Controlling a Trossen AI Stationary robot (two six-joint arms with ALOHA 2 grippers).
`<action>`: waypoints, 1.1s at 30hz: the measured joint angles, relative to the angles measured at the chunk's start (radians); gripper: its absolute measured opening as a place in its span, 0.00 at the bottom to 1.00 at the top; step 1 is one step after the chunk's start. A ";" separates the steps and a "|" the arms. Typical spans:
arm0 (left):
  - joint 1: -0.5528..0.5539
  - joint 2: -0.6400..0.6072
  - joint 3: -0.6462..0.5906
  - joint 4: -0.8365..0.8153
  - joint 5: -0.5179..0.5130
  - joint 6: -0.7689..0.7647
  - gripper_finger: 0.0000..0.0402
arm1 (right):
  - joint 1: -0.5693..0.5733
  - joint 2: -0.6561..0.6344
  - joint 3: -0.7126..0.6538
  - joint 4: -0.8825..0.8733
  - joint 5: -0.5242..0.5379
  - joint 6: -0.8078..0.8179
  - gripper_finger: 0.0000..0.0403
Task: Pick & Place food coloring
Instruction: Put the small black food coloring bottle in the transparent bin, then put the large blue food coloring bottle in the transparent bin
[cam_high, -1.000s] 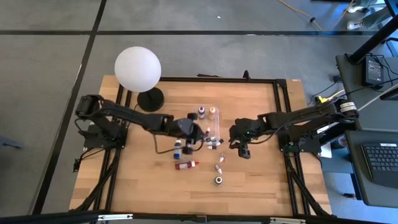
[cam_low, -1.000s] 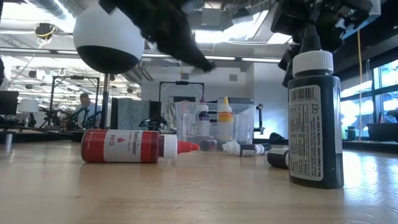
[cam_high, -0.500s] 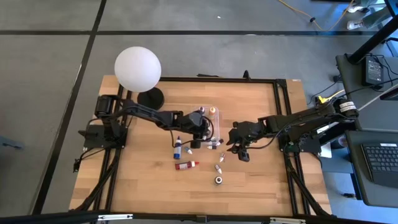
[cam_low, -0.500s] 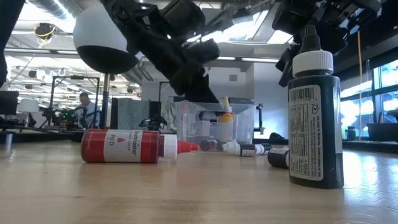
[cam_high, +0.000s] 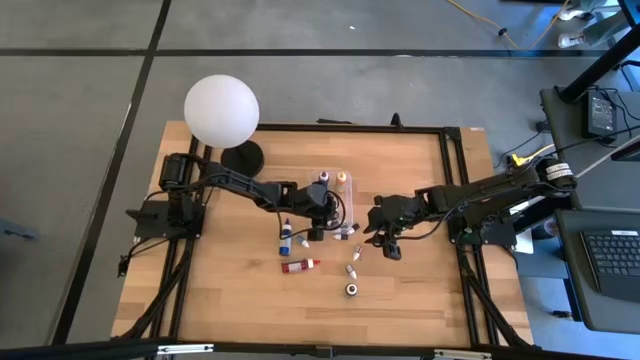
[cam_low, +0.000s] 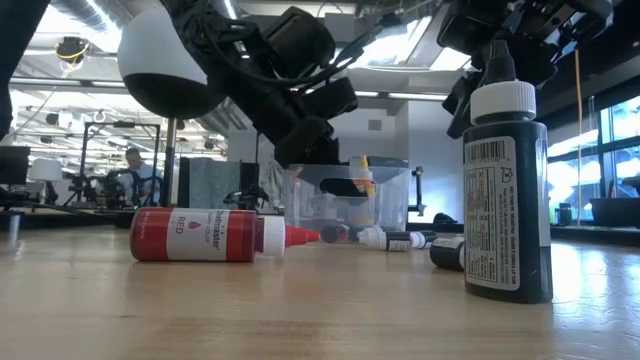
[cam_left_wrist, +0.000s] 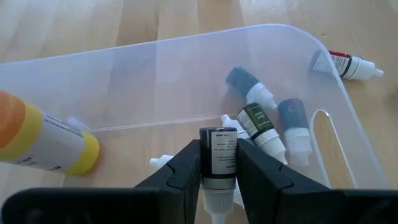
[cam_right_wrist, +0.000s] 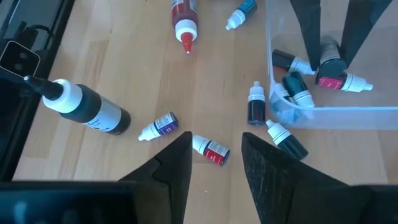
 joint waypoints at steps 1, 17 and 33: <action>0.000 0.000 0.000 -0.001 0.000 0.000 0.23 | 0.000 0.000 0.000 0.000 0.000 0.000 0.35; -0.002 -0.001 0.000 -0.001 0.000 -0.042 0.34 | 0.000 0.000 0.000 0.000 0.000 0.000 0.35; -0.052 -0.296 0.000 -0.184 -0.002 -0.081 0.39 | 0.000 0.000 0.001 0.000 0.000 -0.025 0.35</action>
